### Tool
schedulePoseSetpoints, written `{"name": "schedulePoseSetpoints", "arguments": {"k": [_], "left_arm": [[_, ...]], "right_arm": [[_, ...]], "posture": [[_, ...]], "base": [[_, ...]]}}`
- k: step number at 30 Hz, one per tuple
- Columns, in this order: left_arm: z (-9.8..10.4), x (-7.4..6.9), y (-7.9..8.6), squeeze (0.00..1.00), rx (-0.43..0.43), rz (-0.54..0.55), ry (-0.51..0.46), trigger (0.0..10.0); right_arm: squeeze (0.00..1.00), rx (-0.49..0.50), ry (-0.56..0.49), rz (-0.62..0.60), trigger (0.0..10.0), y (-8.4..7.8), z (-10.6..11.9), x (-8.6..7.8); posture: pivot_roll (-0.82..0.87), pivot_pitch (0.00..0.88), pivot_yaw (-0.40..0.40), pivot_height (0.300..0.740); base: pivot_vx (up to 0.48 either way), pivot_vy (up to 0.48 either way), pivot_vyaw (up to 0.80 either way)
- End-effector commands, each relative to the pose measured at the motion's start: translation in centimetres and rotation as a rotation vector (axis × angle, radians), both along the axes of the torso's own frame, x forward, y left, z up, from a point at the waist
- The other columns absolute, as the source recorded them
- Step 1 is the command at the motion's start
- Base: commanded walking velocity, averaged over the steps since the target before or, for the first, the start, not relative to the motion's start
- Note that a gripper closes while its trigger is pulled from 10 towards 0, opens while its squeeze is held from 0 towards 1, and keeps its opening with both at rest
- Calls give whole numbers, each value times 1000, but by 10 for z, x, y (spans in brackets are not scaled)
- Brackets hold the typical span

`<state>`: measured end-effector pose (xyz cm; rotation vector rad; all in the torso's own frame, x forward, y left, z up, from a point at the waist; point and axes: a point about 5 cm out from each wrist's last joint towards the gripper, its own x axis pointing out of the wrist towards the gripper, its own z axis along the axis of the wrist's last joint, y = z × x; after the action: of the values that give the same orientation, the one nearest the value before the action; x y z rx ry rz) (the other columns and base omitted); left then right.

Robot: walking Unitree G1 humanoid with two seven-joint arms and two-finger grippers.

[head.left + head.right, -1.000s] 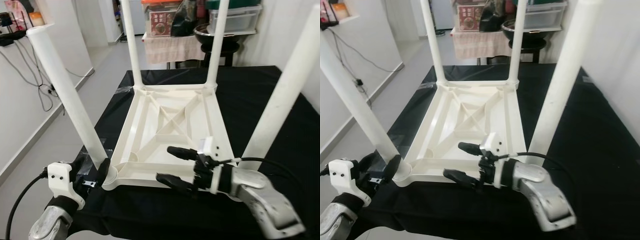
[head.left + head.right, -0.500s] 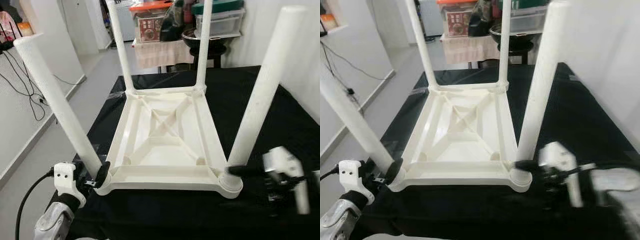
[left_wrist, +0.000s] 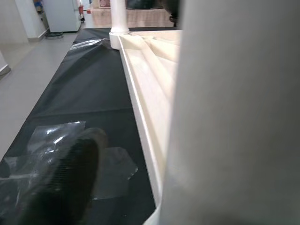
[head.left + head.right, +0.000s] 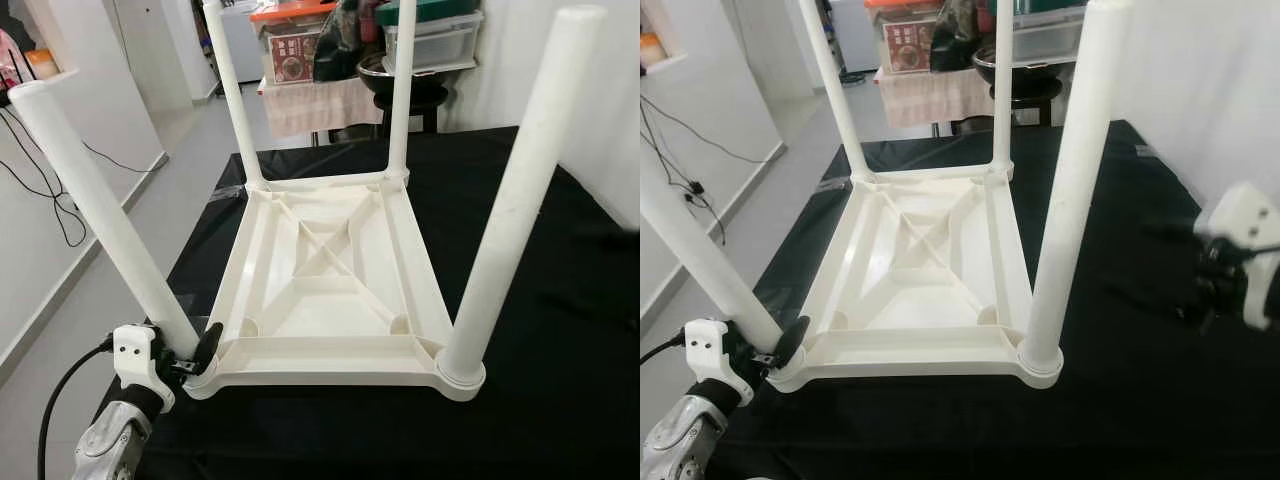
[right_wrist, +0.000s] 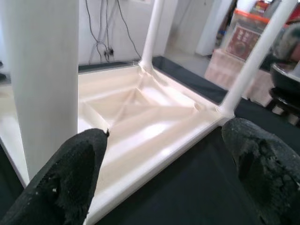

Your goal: Building children table

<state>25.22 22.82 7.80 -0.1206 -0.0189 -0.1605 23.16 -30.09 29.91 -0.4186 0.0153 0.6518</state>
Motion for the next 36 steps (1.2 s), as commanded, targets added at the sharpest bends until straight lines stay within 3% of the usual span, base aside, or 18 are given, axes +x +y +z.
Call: {"name": "schedulePoseSetpoints", "arguments": {"k": [1, 2, 7, 19, 22, 27, 30, 34, 35, 36], "left_arm": [[0, -1, 8, 0, 6, 35, -6, 2314], [2, -1, 8, 0, 3, 34, -12, 0], [4, -2, 7, 0, -1, 33, -26, 0], [0, -8, 5, 0, -9, 33, -25, 0], [-1, -9, 4, 0, -11, 35, -23, 0], [-1, -9, 5, 0, -12, 39, -23, 0], [1, -9, 7, 0, -10, 42, -28, 0], [1, -9, 7, 0, -10, 43, -29, 0], [1, -9, 8, 0, -10, 42, -29, 0], [1, -9, 6, 0, -11, 37, -28, 0]], "right_arm": [[0, 61, -28, 24, 10000, 4, 2, 1], [0, 109, -60, 46, 10000, 9, 5, 3], [0, 239, -146, 67, 10000, 18, 13, 13], [0, 384, -219, 55, 10000, 24, 28, 27], [0, 365, -198, 151, 10000, 28, 28, 19], [0, 307, -136, 203, 10000, 26, 21, 10], [0, 259, -39, 186, 10000, 6, 5, -8], [0, 252, -25, 190, 10000, 5, 3, -12], [0, 271, -33, 232, 10000, 11, 6, -16], [0, 310, -59, 357, 10000, 29, 14, -22]], "posture": [[-226, 0, 85, 740], [-219, 0, 84, 740], [-212, 0, 82, 740], [-196, 0, 75, 740], [-191, 0, 74, 740], [-193, 0, 73, 740], [-201, 0, 82, 740], [-203, 0, 84, 740], [-207, 0, 88, 740], [-207, 0, 89, 740]], "base": [[0, 0, 0], [0, 0, 0], [0, 0, 0], [0, 0, 0], [0, 0, 0], [0, 0, 0], [0, 0, 0], [0, 0, 0], [0, 0, 0], [0, 0, 0]]}}
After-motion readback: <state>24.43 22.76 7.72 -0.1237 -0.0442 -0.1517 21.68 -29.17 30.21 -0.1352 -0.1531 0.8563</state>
